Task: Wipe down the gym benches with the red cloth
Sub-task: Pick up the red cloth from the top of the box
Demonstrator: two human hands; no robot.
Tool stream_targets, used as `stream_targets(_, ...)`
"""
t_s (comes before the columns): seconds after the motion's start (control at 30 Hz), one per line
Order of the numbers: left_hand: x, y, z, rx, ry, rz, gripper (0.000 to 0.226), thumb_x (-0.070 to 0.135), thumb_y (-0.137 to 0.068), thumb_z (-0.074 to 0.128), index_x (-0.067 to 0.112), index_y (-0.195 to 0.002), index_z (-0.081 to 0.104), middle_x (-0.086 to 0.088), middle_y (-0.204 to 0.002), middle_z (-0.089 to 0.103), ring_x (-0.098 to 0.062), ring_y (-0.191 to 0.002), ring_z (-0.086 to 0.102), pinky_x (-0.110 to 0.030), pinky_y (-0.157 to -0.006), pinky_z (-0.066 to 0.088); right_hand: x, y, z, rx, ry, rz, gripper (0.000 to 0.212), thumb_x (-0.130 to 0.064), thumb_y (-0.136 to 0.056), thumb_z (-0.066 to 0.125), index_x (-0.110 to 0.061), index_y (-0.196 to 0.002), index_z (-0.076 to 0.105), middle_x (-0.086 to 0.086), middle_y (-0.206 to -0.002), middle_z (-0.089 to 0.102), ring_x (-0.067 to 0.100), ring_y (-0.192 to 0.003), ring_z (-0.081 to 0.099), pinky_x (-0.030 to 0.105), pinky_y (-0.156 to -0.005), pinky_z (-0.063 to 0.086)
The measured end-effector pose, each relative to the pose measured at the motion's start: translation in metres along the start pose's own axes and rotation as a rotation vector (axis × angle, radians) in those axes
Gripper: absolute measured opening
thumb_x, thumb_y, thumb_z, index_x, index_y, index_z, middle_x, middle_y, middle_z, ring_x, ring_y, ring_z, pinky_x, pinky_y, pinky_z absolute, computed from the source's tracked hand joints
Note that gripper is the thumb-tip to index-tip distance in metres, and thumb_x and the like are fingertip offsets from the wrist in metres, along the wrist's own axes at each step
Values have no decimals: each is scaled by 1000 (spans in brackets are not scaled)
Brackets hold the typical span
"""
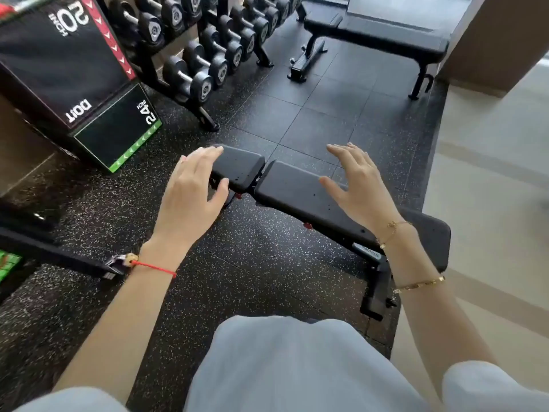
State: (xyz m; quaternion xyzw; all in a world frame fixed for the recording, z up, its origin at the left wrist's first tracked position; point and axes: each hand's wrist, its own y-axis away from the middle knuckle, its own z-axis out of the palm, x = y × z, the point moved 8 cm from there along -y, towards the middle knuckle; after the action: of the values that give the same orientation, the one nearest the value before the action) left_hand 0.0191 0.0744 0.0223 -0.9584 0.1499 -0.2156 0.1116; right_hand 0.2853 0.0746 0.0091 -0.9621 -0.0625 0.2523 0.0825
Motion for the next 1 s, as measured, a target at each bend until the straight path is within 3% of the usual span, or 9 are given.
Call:
stream_targets(0.67, -35, 89, 10, 46, -6, -336, 50, 27, -99, 49, 17, -147, 38, -3, -150, 43, -18, -144, 32, -42, -124, 19, -16, -4, 59, -199, -96, -106, 54, -33, -94, 56, -19, -144, 38, -1, -148, 41, 18, -145, 24, 42, -121, 18)
stream_targets(0.8, -57, 102, 5, 85, 4, -445, 50, 25, -98, 51, 18, -146, 39, -4, -149, 44, -21, -139, 38, -47, -120, 26, -35, -23, 82, -268, -120, -157, 53, -33, -95, 55, -20, -144, 38, -1, -148, 41, 17, -146, 22, 43, -121, 17)
stream_targets(1.0, -111, 103, -5, 132, -17, -595, 49, 26, -99, 50, 17, -146, 39, -3, -150, 43, -17, -144, 32, -44, -122, 24, -78, -76, 133, -363, -123, -251, 53, -33, -95, 55, -20, -143, 39, 0, -147, 42, 20, -144, 26, 43, -120, 19)
